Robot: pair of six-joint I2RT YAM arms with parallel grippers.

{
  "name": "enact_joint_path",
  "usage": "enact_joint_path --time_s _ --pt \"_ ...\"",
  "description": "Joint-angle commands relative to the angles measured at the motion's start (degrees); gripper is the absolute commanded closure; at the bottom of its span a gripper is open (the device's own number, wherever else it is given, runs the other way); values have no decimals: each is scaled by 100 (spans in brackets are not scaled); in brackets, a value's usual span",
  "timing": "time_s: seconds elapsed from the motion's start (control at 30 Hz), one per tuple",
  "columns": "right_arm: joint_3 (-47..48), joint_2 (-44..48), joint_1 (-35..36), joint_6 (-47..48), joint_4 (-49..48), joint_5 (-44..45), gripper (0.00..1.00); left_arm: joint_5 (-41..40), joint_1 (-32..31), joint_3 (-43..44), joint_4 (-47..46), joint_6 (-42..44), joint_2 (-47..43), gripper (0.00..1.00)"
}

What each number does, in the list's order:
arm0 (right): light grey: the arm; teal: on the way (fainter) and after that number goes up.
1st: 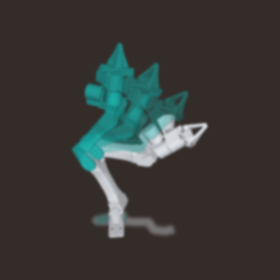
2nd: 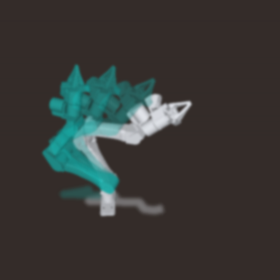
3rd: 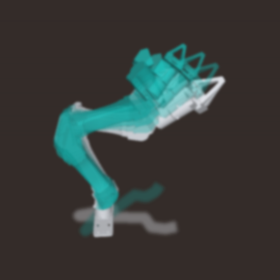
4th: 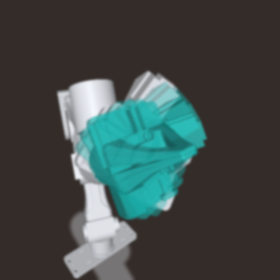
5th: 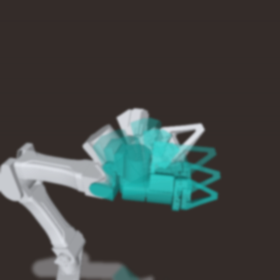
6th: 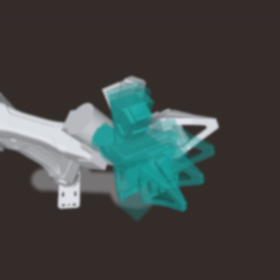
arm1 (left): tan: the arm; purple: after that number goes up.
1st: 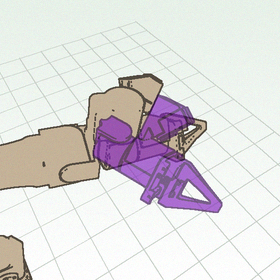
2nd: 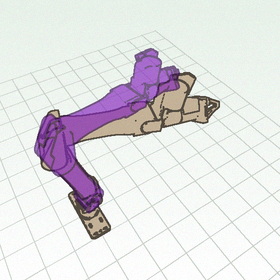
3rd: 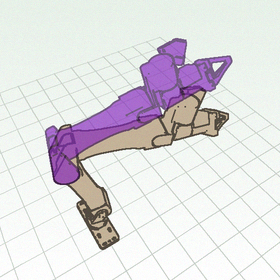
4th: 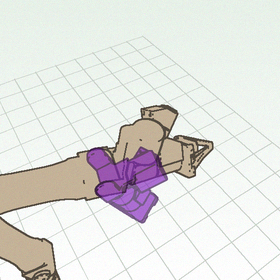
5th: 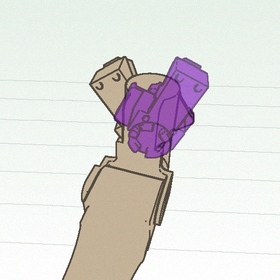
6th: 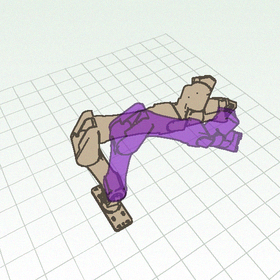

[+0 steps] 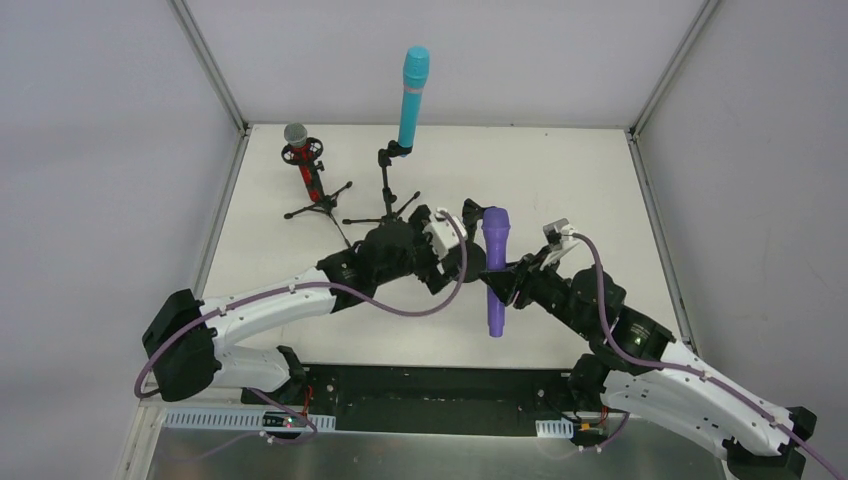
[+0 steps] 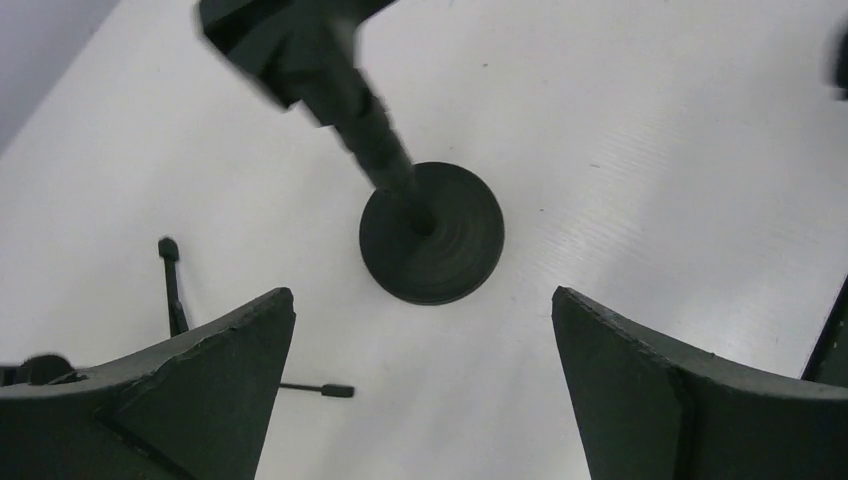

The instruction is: Attach the microphones to the stand

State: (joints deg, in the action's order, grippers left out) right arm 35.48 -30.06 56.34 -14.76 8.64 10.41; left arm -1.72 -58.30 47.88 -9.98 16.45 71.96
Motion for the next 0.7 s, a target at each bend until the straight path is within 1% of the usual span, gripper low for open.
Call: enact_joint_path --time_s 0.0,0.07,0.13,0.3,0.37,0.5,0.67 --pt "308 196 -10 588 -13 277 100 1056 815 363 -113 -1596 -64 1" --pt "281 235 -10 859 -60 246 100 1722 1109 515 -120 -1852 -58 1" --pt "236 241 -17 1242 -189 120 100 2345 1325 741 -10 -1885 11 1" --pt "246 141 -67 2045 -593 -71 100 3565 1829 1609 529 -1811 373 0" --pt "382 7 -152 2236 -610 -85 100 3666 1893 1841 581 -1704 442 0" --pt "658 -261 -461 2326 -690 -124 100 3766 1919 2270 689 -1026 559 0" --pt "956 -584 -1210 2264 -804 -686 100 3907 1919 2969 787 -533 846 0"
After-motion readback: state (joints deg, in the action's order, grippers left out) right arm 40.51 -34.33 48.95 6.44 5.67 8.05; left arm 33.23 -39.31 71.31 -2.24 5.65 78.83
